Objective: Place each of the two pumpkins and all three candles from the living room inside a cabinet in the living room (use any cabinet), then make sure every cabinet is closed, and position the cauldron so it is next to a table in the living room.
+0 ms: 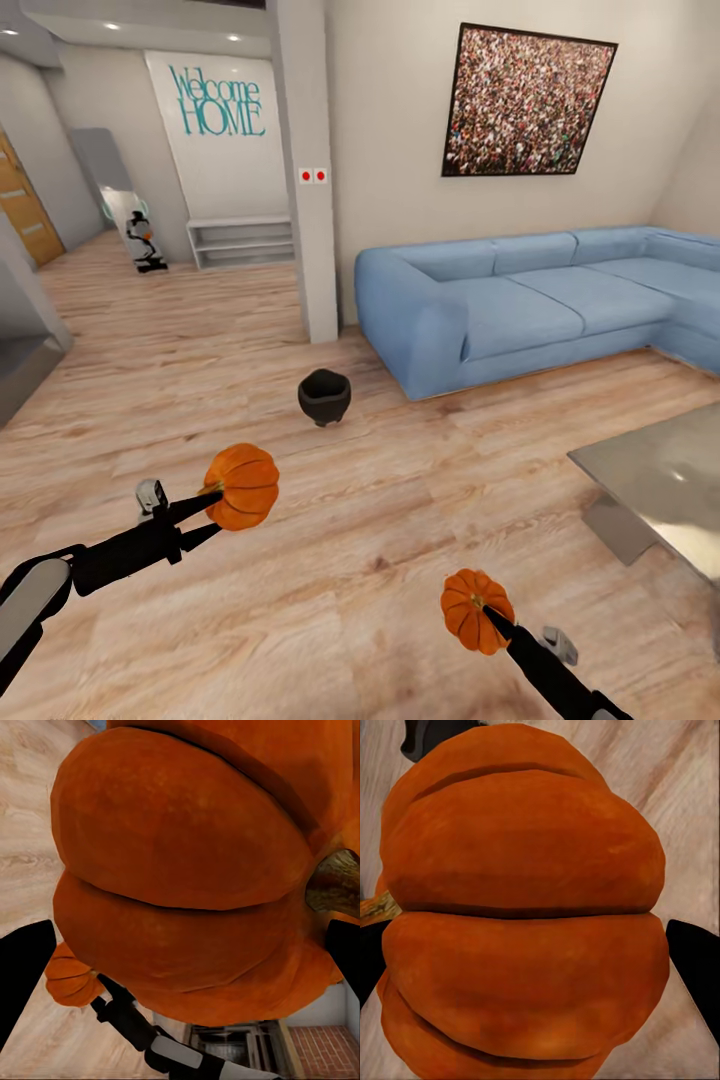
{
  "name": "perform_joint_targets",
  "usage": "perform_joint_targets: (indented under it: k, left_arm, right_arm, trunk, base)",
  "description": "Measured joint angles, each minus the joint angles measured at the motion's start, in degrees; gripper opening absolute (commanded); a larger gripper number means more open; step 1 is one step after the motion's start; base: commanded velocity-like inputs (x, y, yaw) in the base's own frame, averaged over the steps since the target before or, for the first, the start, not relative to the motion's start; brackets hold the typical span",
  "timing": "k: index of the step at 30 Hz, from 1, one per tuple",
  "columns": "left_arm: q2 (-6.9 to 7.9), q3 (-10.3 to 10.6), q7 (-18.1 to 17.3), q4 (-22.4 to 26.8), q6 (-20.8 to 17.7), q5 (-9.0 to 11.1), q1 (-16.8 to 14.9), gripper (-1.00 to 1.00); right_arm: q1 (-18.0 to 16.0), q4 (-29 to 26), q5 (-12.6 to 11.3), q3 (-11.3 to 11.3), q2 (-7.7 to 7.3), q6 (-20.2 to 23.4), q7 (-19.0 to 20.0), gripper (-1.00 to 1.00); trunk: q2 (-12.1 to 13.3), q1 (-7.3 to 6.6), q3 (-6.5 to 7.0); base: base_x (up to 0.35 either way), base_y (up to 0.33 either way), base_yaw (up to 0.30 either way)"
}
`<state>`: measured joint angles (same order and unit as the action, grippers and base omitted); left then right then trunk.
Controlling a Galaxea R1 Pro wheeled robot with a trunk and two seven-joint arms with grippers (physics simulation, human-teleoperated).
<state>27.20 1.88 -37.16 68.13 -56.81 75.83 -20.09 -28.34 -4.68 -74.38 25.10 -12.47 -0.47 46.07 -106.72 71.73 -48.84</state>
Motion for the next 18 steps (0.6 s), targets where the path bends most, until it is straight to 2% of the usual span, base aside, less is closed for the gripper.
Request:
perform_joint_targets:
  k: [18]
  left_arm:
    - [0.00, 0.0, 0.0, 0.0, 0.1, -0.6, 0.0, -1.00]
  right_arm:
    - [0.0, 0.0, 0.0, 0.2, 0.00, 0.0, 0.0, -1.00]
  trunk:
    - [0.0, 0.00, 1.05]
  base:
    - [-0.337, 0.000, -0.241]
